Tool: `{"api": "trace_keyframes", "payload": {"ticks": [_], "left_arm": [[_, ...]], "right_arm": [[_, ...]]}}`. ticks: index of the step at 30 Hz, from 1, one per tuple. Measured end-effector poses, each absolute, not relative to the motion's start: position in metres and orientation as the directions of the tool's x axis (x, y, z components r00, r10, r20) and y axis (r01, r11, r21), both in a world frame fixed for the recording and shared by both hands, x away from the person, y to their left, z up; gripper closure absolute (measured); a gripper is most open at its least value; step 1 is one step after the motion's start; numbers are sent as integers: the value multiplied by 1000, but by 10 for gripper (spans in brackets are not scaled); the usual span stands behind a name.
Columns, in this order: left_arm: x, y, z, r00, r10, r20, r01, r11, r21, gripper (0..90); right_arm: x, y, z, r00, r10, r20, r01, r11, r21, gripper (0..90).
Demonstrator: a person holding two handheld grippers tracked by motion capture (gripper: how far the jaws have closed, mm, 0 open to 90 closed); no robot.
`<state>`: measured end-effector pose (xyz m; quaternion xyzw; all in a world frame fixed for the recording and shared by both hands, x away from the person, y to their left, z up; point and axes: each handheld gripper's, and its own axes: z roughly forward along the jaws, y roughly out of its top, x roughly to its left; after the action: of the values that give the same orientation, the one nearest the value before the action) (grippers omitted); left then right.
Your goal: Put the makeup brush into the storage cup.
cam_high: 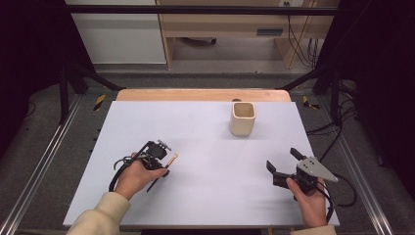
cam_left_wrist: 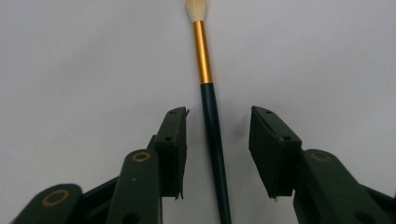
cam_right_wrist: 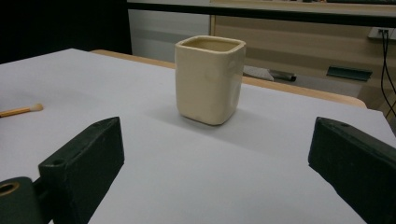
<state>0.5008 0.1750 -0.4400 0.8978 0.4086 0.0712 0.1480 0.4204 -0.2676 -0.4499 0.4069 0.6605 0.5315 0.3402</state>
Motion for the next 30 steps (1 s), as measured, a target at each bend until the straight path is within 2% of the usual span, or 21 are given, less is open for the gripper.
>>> {"api": "trace_keyframes", "payload": {"ticks": [17,30], "left_arm": [[502,176,-441,663,749,6,713,-633,302,680],[503,176,-441,665,747,1,714,-637,291,726]], "right_arm": [[420,-267,-450,-442,897,-18,177,106,978,41],[420,-267,-450,-444,896,-15,181,106,978,41]]}}
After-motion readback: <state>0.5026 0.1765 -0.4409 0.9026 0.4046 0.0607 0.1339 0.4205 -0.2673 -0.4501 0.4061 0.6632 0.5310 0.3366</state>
